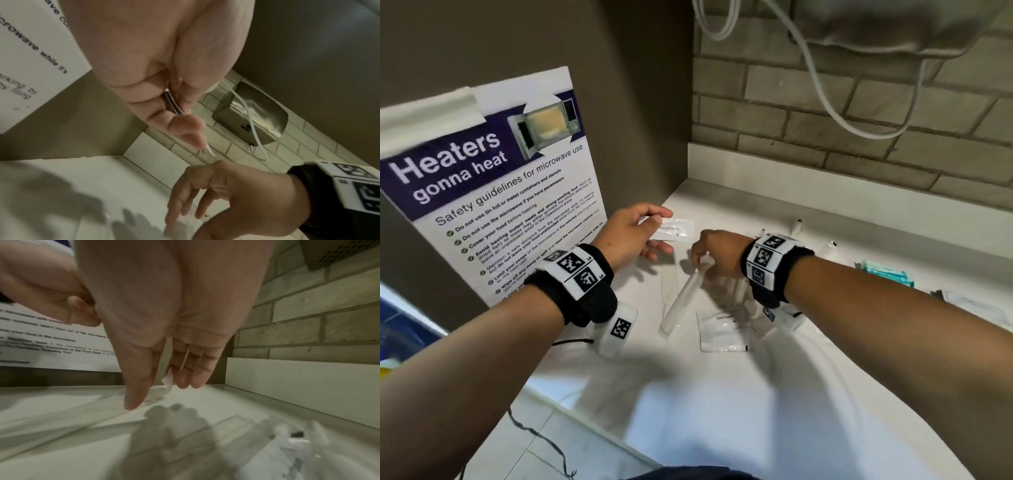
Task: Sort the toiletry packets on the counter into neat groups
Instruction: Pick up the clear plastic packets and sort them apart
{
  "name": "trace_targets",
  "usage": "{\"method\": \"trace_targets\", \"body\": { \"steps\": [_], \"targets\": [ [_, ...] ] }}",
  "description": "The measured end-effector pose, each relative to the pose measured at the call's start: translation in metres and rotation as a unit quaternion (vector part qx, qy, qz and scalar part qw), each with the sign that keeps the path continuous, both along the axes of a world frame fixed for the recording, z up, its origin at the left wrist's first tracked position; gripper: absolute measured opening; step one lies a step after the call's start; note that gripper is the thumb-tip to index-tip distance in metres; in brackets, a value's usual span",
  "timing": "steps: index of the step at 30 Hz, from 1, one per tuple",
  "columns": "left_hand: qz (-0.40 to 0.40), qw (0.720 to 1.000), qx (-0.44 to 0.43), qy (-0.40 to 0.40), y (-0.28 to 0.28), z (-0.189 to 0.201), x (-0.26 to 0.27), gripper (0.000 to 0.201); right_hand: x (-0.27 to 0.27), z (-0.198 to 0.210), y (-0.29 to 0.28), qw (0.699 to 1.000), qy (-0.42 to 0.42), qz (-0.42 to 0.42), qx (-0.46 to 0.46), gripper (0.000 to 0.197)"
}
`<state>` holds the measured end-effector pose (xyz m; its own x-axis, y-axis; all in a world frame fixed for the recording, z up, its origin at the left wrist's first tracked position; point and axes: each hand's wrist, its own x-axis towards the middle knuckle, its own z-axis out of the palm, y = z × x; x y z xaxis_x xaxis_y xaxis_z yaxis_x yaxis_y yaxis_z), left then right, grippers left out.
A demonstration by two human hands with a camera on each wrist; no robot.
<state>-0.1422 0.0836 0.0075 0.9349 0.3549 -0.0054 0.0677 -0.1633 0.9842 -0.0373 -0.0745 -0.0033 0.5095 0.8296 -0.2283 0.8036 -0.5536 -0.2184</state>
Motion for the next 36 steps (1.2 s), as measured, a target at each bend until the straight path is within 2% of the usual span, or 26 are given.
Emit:
{"method": "trace_targets", "body": {
  "steps": [6,8,10,12,14,15,18,19,21,27,33,36],
  "targets": [
    [0.019,1.0,-0.018,-0.006,0.004,-0.003,0.004,0.021,-0.004,-0.005,0.002,0.998,-0.055,-0.018,-0.007,0.051],
    [0.011,1.0,-0.017,0.0,0.003,-0.006,0.006,0.022,-0.017,-0.004,-0.015,0.999,-0.044,-0.009,-0.019,0.042],
    [0.0,1.0,-0.019,0.005,0.001,-0.008,0.009,0.021,-0.033,-0.01,-0.035,0.996,-0.013,0.021,-0.083,0.033],
    [-0.009,1.0,-0.022,0.014,-0.003,-0.01,0.011,0.02,-0.042,-0.02,-0.052,0.988,-0.02,0.052,-0.146,0.034],
    [-0.017,0.999,-0.032,0.02,-0.01,-0.01,0.014,0.018,-0.045,-0.029,-0.063,0.987,-0.02,0.037,-0.156,0.04],
    [-0.021,0.999,-0.039,0.023,-0.014,-0.009,0.015,0.017,-0.045,-0.031,-0.065,0.985,-0.041,0.055,-0.159,0.039],
    [-0.045,0.997,-0.056,0.032,-0.026,-0.01,0.018,0.018,-0.049,-0.036,-0.065,0.974,-0.086,0.099,-0.185,0.006],
    [-0.053,0.996,-0.056,0.035,-0.029,-0.01,0.019,0.019,-0.051,-0.036,-0.067,0.971,-0.093,0.109,-0.194,0.01],
    [-0.063,0.996,-0.049,0.035,-0.035,-0.01,0.019,0.02,-0.055,-0.038,-0.069,0.974,-0.071,0.106,-0.185,0.005],
    [-0.076,0.996,-0.021,0.037,-0.038,-0.015,0.012,0.015,-0.074,-0.045,-0.079,0.989,-0.041,0.093,-0.103,0.028],
    [-0.079,0.996,-0.012,0.048,-0.043,-0.016,0.0,0.02,-0.079,-0.037,-0.079,0.993,-0.003,0.078,-0.085,0.016],
    [-0.079,0.995,-0.004,0.054,-0.044,-0.016,-0.005,0.02,-0.082,-0.038,-0.076,0.994,-0.036,0.083,-0.063,0.008]
  ]
}}
